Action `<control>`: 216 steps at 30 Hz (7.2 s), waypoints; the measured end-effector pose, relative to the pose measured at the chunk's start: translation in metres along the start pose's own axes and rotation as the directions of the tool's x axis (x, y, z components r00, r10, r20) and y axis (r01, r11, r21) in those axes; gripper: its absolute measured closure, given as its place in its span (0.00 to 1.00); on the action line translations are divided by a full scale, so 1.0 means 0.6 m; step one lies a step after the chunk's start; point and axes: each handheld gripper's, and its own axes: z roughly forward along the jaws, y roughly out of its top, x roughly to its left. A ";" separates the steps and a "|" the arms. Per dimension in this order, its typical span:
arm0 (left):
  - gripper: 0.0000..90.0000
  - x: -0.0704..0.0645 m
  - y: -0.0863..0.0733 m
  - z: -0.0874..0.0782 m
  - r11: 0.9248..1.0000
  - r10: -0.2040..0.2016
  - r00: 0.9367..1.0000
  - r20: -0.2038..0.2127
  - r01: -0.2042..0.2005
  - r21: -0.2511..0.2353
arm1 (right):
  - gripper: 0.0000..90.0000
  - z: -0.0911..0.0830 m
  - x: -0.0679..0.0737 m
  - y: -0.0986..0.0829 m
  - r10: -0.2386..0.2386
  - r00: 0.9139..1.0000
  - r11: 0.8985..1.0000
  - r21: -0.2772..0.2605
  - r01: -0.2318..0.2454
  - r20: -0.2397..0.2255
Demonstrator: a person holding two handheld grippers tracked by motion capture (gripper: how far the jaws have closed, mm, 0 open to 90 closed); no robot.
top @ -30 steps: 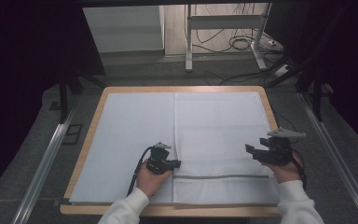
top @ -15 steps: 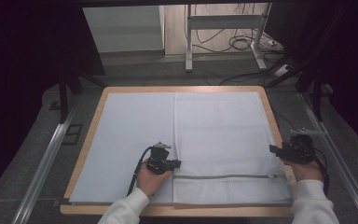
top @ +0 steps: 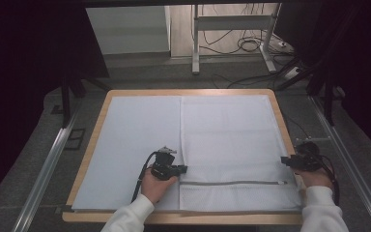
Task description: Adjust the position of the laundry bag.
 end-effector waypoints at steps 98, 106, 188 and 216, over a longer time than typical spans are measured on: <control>1.00 0.061 -0.006 -0.051 0.999 -0.045 0.999 -0.020 0.045 -0.019 | 0.98 0.021 0.055 0.004 -0.050 0.995 0.999 0.009 0.051 -0.092; 1.00 0.071 -0.006 -0.063 0.998 -0.051 0.999 -0.017 0.050 -0.030 | 0.98 0.025 0.064 0.005 -0.048 0.992 0.999 0.001 0.049 -0.113; 1.00 0.171 -0.055 -0.156 0.989 -0.138 0.986 -0.090 0.132 -0.068 | 0.98 0.060 0.198 0.031 -0.188 0.965 0.982 -0.045 0.183 -0.184; 0.99 0.183 -0.063 -0.169 0.987 -0.150 0.982 -0.116 0.142 -0.071 | 0.98 0.070 0.219 0.035 -0.223 0.955 0.975 -0.049 0.217 -0.195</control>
